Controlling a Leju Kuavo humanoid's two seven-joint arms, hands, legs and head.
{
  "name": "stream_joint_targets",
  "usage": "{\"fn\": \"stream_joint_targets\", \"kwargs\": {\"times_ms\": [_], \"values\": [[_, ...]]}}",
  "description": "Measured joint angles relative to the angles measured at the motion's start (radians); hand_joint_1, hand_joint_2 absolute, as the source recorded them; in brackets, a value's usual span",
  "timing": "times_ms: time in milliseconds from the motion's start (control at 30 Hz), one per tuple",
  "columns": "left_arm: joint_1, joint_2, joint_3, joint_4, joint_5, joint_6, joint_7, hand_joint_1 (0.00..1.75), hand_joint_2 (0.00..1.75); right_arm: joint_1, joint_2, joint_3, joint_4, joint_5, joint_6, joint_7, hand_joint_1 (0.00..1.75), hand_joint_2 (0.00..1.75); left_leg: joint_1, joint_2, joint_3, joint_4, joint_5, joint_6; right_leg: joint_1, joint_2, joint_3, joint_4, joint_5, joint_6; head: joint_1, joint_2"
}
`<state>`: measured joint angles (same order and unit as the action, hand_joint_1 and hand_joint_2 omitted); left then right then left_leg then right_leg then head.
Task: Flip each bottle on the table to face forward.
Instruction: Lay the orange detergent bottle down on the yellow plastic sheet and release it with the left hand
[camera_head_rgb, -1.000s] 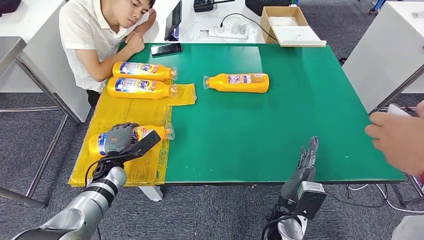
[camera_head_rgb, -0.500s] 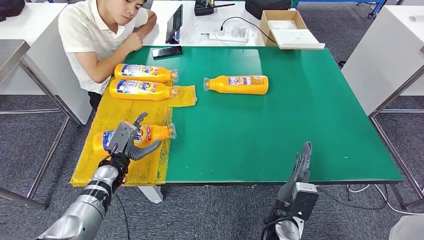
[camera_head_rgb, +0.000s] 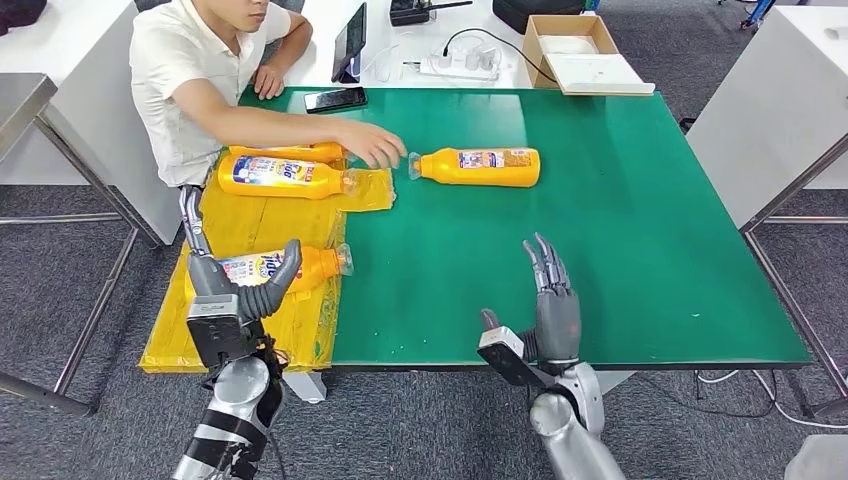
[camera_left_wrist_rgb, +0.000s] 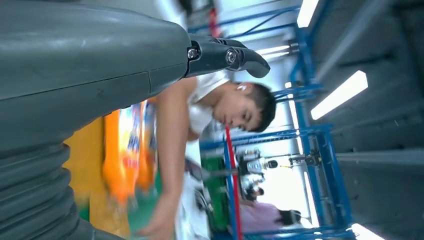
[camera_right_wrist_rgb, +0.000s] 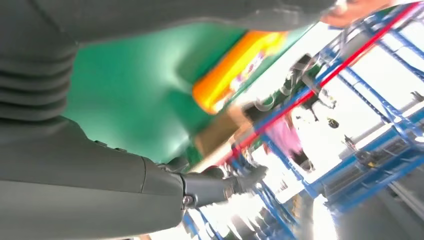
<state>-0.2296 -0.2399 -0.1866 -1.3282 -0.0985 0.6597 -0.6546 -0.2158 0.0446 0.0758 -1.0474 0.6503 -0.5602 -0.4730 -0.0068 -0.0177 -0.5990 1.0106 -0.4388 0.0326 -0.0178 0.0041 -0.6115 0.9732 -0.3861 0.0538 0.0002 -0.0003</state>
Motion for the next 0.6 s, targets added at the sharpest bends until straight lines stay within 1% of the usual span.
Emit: {"fn": "stream_joint_targets", "kwargs": {"times_ms": [67,100,200,267,433,600], "values": [[0.024,0.001,-0.056,-0.038,0.069,-0.028,0.011,0.00,1.75,-0.075,-0.043,0.012,0.114,0.072,-0.044,0.043,0.00,1.75,0.000,-0.002,-0.001,0.000,0.001,0.001,0.000,-0.002,0.000,0.000,0.000,0.001,0.000,0.000],[0.038,0.002,-0.084,-0.054,0.083,-0.036,0.013,0.00,1.75,-0.108,-0.062,0.018,0.167,0.103,-0.052,0.065,0.00,1.75,0.000,-0.003,-0.001,0.000,0.001,0.001,0.000,-0.003,0.000,0.000,0.001,0.001,0.000,0.000],[0.073,0.008,-0.161,-0.092,0.074,-0.033,0.004,0.00,1.75,-0.199,-0.114,0.036,0.305,0.182,-0.043,0.141,0.00,1.75,0.000,-0.003,-0.002,0.000,0.001,0.001,0.000,-0.003,0.000,0.000,0.001,0.001,0.000,0.000],[0.089,0.015,-0.197,-0.108,0.059,-0.020,-0.001,0.00,1.75,-0.251,-0.140,0.046,0.376,0.213,-0.030,0.185,0.00,1.75,0.000,-0.003,-0.002,0.000,0.001,0.001,0.000,-0.003,-0.001,0.000,0.001,0.001,0.000,0.000],[0.100,0.033,-0.253,-0.118,0.016,0.008,-0.002,0.00,1.75,-0.348,-0.181,0.063,0.507,0.269,-0.001,0.270,0.00,1.75,0.000,-0.003,-0.003,0.000,0.001,0.001,0.000,-0.003,-0.002,0.000,0.001,0.001,0.000,0.000],[0.101,0.045,-0.286,-0.118,-0.009,0.012,-0.002,0.00,1.75,-0.398,-0.195,0.077,0.577,0.303,0.030,0.305,0.00,1.75,0.000,-0.003,-0.004,0.000,0.001,0.001,0.000,-0.003,-0.002,0.001,0.001,0.001,0.000,0.000]]}}
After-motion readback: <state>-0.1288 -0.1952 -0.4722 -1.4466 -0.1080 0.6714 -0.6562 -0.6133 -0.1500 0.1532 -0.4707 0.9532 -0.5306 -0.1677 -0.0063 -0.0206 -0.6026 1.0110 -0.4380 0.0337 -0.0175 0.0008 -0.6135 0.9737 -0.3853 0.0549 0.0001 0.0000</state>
